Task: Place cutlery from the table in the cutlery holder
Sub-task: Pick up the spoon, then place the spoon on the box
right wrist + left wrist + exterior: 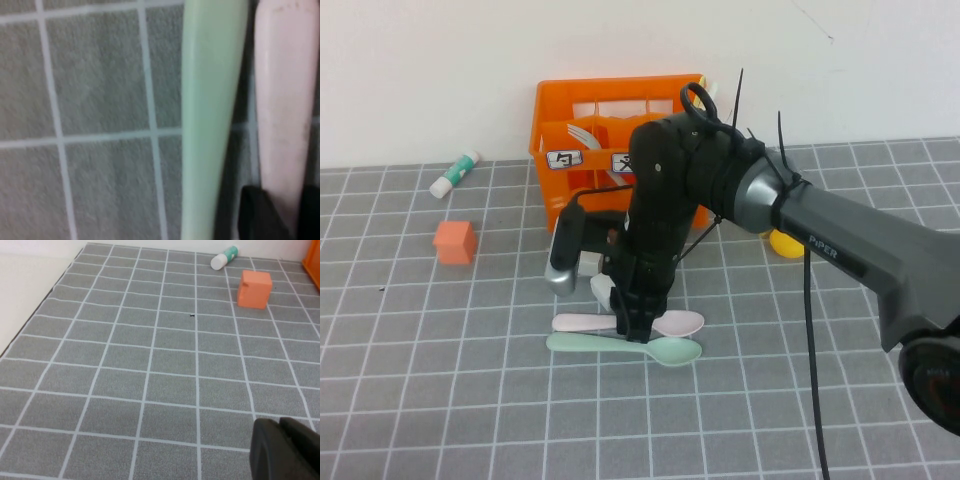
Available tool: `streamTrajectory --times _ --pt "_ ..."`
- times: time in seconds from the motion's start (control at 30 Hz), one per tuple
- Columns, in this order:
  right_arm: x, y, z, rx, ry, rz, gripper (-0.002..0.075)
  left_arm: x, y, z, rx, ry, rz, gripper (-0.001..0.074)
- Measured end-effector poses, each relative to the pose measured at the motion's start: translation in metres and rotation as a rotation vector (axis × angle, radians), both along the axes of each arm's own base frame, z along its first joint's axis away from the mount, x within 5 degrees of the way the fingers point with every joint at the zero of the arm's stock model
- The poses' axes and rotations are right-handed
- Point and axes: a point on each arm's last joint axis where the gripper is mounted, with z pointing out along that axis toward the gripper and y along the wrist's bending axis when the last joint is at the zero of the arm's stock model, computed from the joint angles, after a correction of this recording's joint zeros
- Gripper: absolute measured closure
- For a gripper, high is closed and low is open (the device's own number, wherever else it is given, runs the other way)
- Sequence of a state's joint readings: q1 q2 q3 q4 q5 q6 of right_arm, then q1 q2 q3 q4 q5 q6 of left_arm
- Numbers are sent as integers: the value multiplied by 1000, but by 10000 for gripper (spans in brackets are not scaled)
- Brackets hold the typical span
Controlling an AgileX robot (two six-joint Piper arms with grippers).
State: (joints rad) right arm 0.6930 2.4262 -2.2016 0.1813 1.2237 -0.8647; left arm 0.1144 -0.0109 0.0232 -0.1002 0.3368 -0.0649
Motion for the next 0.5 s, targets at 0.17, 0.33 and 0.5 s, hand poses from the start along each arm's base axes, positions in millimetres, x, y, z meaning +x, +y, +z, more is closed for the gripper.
streamTrajectory --times 0.17,0.33,0.5 --pt "-12 8 23 38 -11 -20 599 0 0 0 0 0 0 736" --pt "-27 8 75 158 -17 -79 599 0 0 0 0 0 0 736" --pt "-36 13 88 293 -49 -128 599 0 0 0 0 0 0 736"
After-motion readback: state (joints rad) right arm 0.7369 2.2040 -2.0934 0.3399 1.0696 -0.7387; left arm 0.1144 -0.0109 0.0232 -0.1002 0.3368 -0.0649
